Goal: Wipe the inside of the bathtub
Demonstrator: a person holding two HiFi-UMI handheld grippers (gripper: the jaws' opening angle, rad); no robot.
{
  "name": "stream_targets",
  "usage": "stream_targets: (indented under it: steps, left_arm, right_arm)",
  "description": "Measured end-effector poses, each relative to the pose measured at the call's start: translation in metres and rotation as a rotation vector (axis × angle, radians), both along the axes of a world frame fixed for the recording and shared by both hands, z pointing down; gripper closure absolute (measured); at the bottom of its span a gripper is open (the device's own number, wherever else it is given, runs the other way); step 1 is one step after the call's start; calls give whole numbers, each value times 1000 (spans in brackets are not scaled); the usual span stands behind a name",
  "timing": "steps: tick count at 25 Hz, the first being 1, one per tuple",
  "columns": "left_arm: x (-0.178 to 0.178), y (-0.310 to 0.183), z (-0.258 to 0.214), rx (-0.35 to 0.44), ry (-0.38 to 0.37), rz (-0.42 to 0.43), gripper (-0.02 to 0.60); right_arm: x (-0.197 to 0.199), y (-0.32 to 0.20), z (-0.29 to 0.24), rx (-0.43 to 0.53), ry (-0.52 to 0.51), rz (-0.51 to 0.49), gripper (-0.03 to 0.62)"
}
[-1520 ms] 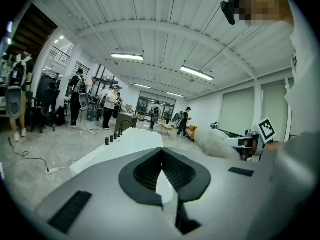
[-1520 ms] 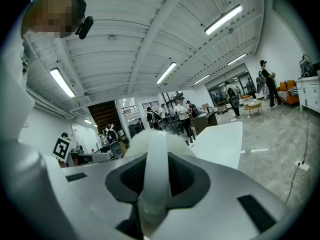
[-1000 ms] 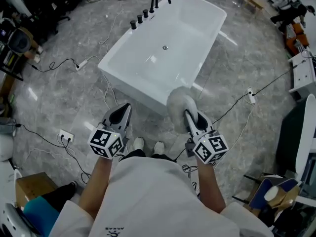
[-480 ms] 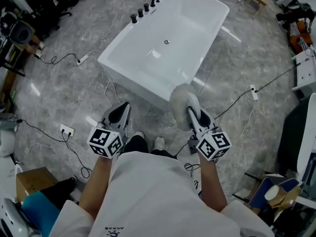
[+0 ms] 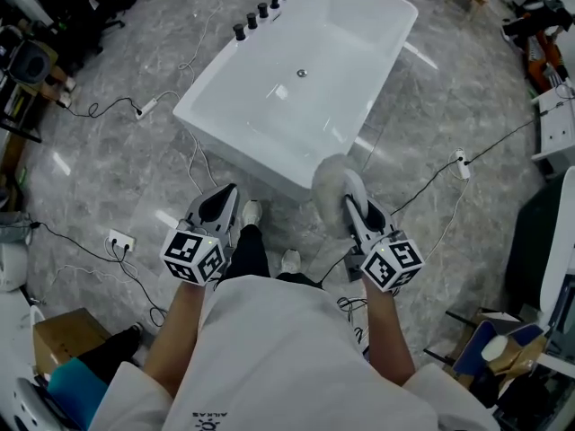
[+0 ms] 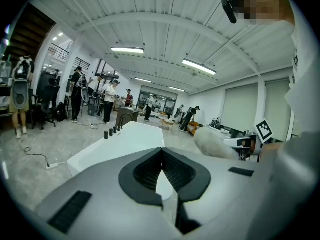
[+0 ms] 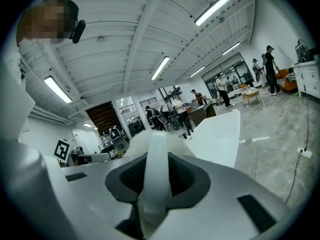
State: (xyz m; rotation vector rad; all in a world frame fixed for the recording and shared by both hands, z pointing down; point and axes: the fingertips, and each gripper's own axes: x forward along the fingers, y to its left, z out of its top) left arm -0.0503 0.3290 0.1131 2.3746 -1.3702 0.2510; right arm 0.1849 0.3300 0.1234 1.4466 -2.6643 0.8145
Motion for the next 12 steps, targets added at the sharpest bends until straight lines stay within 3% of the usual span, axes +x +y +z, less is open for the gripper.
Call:
stream_targets:
  steps: [12]
  left_arm:
    - [-24,-109,10,-24,14,96,569]
  right_arm:
    - [-10,-92,12,-56,19,111,497]
